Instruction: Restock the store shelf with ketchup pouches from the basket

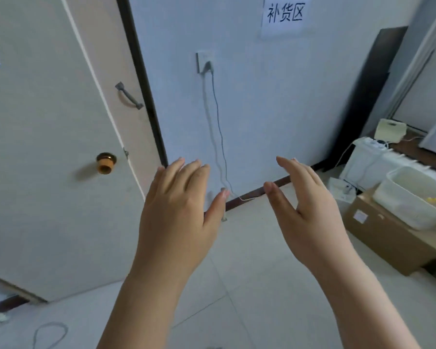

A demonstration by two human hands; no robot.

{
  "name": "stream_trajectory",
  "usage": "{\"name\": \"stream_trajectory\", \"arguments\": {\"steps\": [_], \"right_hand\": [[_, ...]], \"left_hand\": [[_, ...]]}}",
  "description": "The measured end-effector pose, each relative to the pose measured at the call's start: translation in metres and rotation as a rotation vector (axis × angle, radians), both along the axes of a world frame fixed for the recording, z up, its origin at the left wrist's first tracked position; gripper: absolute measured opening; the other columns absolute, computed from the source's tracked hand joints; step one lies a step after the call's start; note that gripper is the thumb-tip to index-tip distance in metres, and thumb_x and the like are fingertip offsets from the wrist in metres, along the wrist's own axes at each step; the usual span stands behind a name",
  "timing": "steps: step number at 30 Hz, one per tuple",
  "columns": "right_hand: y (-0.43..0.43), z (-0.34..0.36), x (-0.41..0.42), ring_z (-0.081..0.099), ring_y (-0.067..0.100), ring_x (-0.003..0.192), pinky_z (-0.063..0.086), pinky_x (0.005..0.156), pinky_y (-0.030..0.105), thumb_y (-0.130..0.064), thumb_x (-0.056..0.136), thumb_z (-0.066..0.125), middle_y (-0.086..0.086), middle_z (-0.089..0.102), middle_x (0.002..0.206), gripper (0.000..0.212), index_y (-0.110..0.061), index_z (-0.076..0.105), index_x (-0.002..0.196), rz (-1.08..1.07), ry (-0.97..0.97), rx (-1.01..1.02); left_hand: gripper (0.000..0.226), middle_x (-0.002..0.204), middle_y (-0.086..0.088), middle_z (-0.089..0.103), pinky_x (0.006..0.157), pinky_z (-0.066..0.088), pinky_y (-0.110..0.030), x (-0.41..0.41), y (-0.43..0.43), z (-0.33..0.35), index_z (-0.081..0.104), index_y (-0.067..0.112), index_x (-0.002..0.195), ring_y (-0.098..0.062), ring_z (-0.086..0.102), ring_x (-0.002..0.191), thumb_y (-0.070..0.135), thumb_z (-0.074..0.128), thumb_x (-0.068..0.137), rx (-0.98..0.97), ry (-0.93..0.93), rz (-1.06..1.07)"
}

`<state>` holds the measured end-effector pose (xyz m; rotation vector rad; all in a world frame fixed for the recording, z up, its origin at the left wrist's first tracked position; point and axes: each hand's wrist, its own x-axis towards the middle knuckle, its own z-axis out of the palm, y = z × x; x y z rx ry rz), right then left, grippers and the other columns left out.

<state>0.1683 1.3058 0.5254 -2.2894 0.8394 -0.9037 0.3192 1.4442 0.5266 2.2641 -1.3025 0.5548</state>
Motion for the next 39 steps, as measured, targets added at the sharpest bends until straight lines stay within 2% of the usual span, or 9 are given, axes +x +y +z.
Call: {"name": "stream_trajectory", "arguments": {"steps": [3,8,11,14,16,19,25,33,39], "right_hand": [[-0.035,0.005,0.011,0.029,0.004,0.150,0.027,0.109,0.021,-0.048,0.100,0.047,-0.013,0.043,0.156,0.055,-0.028,0.043,0.152,-0.124,0.034,-0.009],[-0.089,0.004,-0.001,0.040,0.010,0.145,0.039,0.115,0.038,-0.048,0.100,0.047,-0.012,0.045,0.155,0.055,-0.030,0.043,0.151,-0.376,0.073,-0.020],[-0.117,0.000,-0.016,0.032,0.004,0.148,0.036,0.115,0.032,-0.047,0.101,0.048,-0.013,0.046,0.154,0.052,-0.031,0.043,0.150,-0.536,0.089,-0.008],[-0.146,-0.007,-0.025,0.037,-0.009,0.130,0.035,0.103,0.022,-0.045,0.102,0.049,-0.013,0.043,0.155,0.052,-0.032,0.041,0.151,-0.649,0.119,0.005],[-0.169,-0.014,-0.030,0.046,0.001,0.131,0.041,0.104,0.028,-0.045,0.102,0.049,-0.013,0.043,0.155,0.051,-0.032,0.042,0.150,-0.710,0.126,0.018],[-0.213,-0.026,-0.036,0.032,0.008,0.149,0.035,0.115,0.031,-0.047,0.102,0.047,-0.011,0.044,0.155,0.052,-0.030,0.042,0.151,-0.802,0.128,0.021],[-0.324,-0.041,-0.043,0.037,0.014,0.147,0.040,0.115,0.040,-0.044,0.103,0.049,-0.007,0.046,0.154,0.051,-0.026,0.043,0.151,-0.923,0.074,0.037],[-0.453,-0.043,-0.061,0.035,0.016,0.147,0.028,0.105,0.022,-0.039,0.104,0.051,0.001,0.048,0.154,0.051,-0.018,0.046,0.150,-1.084,0.155,0.020],[-0.540,-0.061,-0.057,0.035,0.017,0.149,0.031,0.103,0.026,-0.036,0.102,0.054,-0.001,0.049,0.153,0.048,-0.022,0.047,0.148,-1.149,0.176,0.081]], "left_hand": [[0.052,0.134,-0.008,0.065,0.110,0.042,-0.052,0.041,-0.055,-0.006,0.062,0.008,0.130,-0.032,0.050,0.134,0.047,0.049,0.099,0.008,0.000,-0.100],[0.053,0.129,-0.006,0.066,0.107,0.045,-0.043,0.075,-0.167,-0.009,0.061,0.008,0.129,-0.029,0.052,0.129,0.048,0.045,0.098,-0.030,0.135,-0.315],[0.053,0.130,-0.006,0.066,0.107,0.045,-0.044,0.064,-0.230,-0.012,0.062,0.008,0.129,-0.028,0.052,0.129,0.048,0.045,0.098,-0.008,0.115,-0.481],[0.052,0.132,-0.007,0.066,0.109,0.043,-0.049,0.052,-0.286,-0.019,0.061,0.009,0.131,-0.030,0.052,0.131,0.047,0.047,0.098,0.016,0.101,-0.617],[0.052,0.133,-0.008,0.066,0.109,0.043,-0.051,0.046,-0.323,-0.025,0.061,0.009,0.131,-0.030,0.052,0.132,0.047,0.048,0.098,0.027,0.107,-0.676],[0.052,0.133,-0.007,0.066,0.110,0.042,-0.051,0.041,-0.384,-0.034,0.062,0.010,0.131,-0.029,0.051,0.133,0.047,0.047,0.097,0.045,0.099,-0.763],[0.051,0.134,-0.004,0.066,0.123,0.025,-0.045,0.046,-0.505,-0.042,0.064,0.012,0.128,-0.025,0.049,0.138,0.048,0.046,0.097,0.076,0.039,-0.839],[0.050,0.133,-0.002,0.066,0.123,0.024,-0.044,0.038,-0.662,-0.037,0.064,0.013,0.128,-0.024,0.047,0.140,0.048,0.046,0.097,0.111,0.033,-0.967],[0.048,0.133,-0.003,0.066,0.123,0.025,-0.045,0.024,-0.776,-0.054,0.064,0.012,0.128,-0.025,0.046,0.140,0.046,0.048,0.096,0.140,0.090,-1.094]]}}
